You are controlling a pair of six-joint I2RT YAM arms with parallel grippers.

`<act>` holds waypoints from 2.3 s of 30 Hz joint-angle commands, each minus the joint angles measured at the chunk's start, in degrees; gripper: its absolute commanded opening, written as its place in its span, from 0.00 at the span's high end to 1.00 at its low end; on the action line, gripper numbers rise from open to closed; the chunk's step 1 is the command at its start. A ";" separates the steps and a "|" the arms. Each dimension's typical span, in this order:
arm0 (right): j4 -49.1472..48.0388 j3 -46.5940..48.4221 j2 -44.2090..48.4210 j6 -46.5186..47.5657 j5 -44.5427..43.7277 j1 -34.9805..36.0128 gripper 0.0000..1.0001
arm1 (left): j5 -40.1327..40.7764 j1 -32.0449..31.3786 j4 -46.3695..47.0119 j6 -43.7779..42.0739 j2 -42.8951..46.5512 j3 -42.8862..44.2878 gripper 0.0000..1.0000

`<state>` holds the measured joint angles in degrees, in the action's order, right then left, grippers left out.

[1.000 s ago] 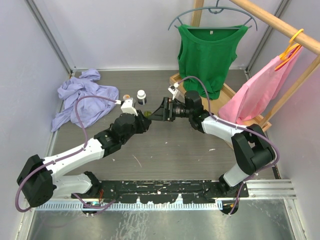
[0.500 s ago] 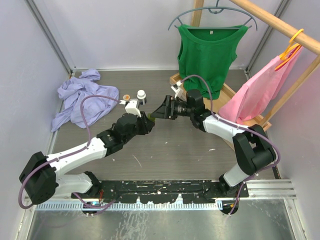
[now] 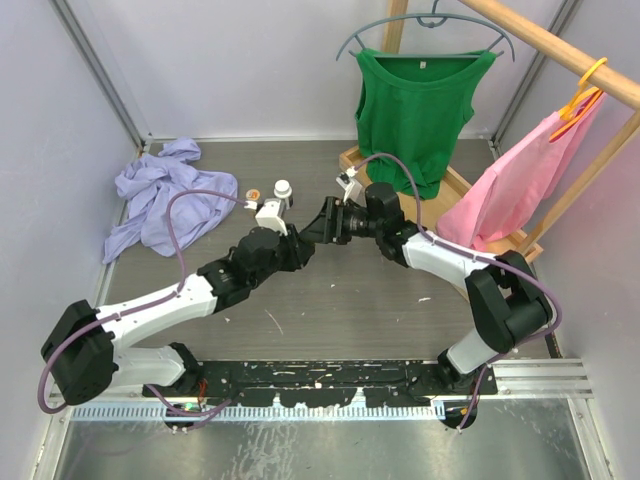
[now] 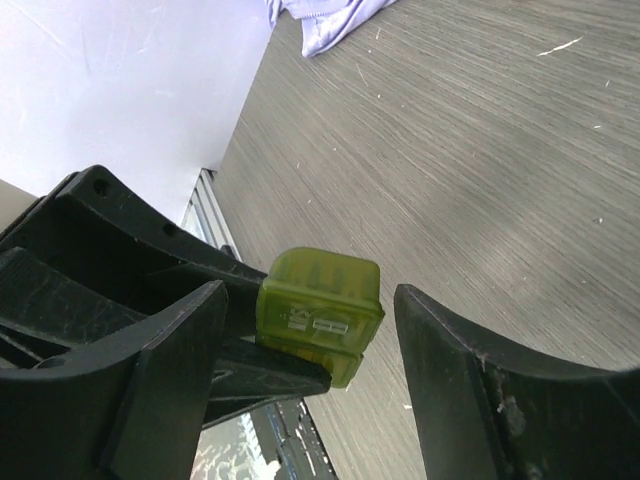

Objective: Sort the pills into containers

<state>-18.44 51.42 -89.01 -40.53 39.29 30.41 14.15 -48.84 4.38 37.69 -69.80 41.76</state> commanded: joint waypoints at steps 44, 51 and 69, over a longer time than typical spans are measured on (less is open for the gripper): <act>-14.08 0.17 1.91 -5.94 11.85 0.06 0.39 | -8.24 4.47 9.28 4.91 9.92 -6.99 1.00; -8.29 1.25 3.01 -1.65 9.25 -1.69 0.32 | -8.31 4.79 8.91 4.93 11.16 -7.45 1.00; -1.18 4.04 4.75 5.93 8.41 -2.96 0.05 | -9.48 5.01 8.04 5.45 10.46 -7.33 1.00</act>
<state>-19.20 52.29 -87.00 -37.19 47.51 27.14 6.04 -43.88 9.45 43.05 -58.85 33.61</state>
